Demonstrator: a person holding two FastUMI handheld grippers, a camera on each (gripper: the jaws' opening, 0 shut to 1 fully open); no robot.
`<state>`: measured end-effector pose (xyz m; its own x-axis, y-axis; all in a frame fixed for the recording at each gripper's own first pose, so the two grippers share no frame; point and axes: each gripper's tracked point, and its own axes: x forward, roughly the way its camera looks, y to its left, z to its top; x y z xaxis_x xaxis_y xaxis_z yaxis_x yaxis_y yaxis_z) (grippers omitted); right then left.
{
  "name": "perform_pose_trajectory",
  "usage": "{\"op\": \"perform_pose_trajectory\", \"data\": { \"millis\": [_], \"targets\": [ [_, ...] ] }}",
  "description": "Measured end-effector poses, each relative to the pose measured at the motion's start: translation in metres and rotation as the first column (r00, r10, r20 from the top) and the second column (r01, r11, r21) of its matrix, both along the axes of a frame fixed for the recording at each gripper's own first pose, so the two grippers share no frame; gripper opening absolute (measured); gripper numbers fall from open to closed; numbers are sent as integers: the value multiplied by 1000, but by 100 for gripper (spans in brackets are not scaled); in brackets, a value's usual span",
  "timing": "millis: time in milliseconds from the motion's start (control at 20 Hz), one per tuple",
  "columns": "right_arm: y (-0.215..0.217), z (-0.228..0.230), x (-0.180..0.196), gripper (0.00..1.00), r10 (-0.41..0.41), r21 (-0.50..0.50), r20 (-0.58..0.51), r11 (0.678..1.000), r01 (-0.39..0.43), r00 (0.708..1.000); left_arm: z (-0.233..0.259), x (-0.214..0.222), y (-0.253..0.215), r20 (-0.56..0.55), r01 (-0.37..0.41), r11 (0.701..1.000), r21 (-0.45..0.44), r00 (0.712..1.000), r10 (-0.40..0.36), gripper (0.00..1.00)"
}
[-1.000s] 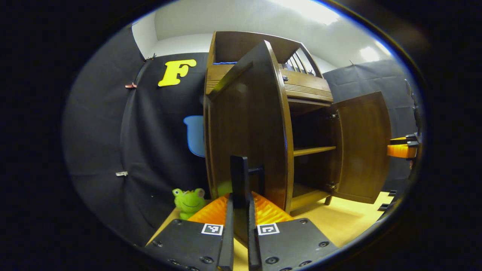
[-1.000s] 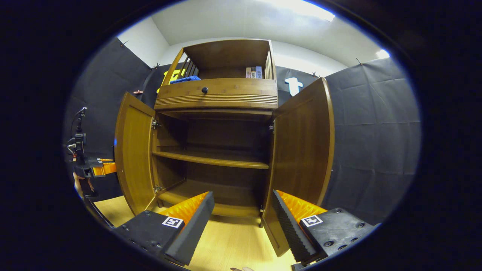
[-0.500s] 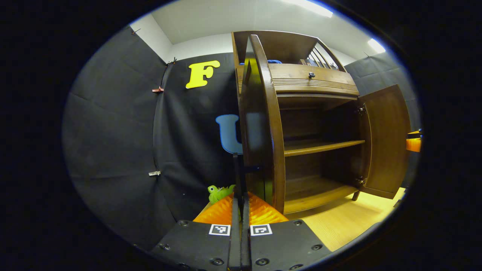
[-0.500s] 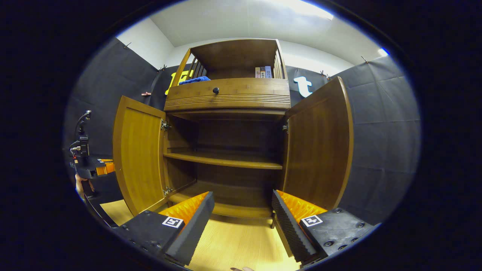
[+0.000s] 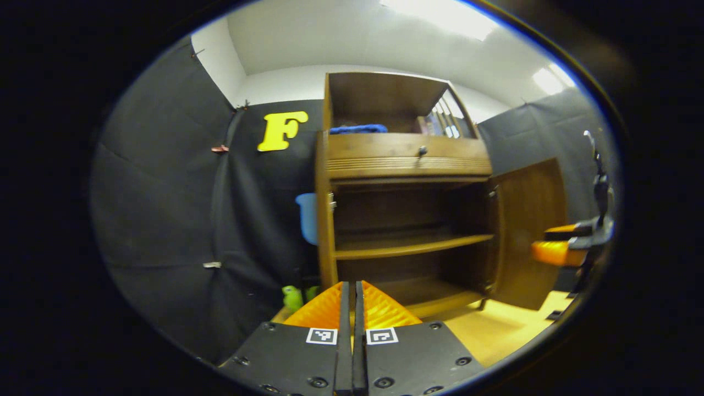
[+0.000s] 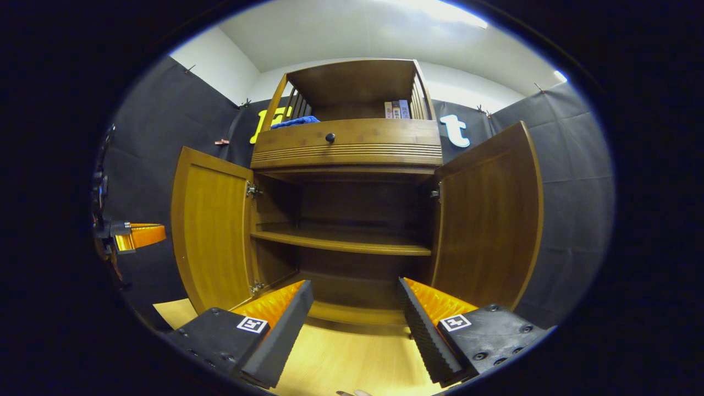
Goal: Open the right door of the double-door shoe cabinet with the right hand, and open the left door with the left hand.
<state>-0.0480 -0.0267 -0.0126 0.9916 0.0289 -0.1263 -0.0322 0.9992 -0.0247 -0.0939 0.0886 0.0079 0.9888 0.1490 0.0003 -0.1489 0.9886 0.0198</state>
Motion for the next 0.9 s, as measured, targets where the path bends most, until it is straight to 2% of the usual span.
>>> {"op": "perform_pose_trajectory", "data": {
  "millis": [50, 100, 250, 350, 500, 600, 650, 700, 750, 900],
  "targets": [
    [5, 4, -1, 96, 12, 1, 6, 1000, -12, 1000, 8, 8, -10, 16, 27, 1000, -11, 1000, -26, 4],
    [8, 9, -3, 99, 18, -7, 12, 1000, -18, 1000, 13, 16, -18, 26, 48, 999, -13, 999, -47, 5],
    [8, 22, -8, 95, 17, -40, 24, 999, -16, 1000, 19, 37, -47, 20, 111, 994, -13, 994, -111, 7],
    [11, 31, -12, 99, 32, -36, 28, 999, -31, 999, 22, 47, -58, 18, 124, 992, 5, 992, -124, 42],
    [7, 50, -16, 98, 26, -47, 62, 999, -23, 998, 25, 56, -66, 19, 111, 994, 10, 994, -111, 94],
    [5, 57, -18, 98, 26, -49, 83, 999, -22, 996, 23, 57, -72, 16, 119, 993, -10, 993, -119, 93],
    [4, 60, -18, 99, 26, -45, 89, 999, -22, 996, 22, 56, -73, 8, 122, 992, -16, 993, -122, 96],
    [4, 62, -18, 99, 26, -41, 95, 999, -22, 995, 22, 55, -71, 5, 115, 993, -16, 993, -115, 93],
    [2, 62, -18, 95, 24, -39, 96, 999, -20, 995, 24, 54, -69, 9, 104, 995, -10, 995, -104, 96],
    [0, 62, -16, 97, 21, -28, 90, 999, -18, 996, 26, 55, -67, 19, 81, 997, 7, 997, -81, 94]
  ]
}}
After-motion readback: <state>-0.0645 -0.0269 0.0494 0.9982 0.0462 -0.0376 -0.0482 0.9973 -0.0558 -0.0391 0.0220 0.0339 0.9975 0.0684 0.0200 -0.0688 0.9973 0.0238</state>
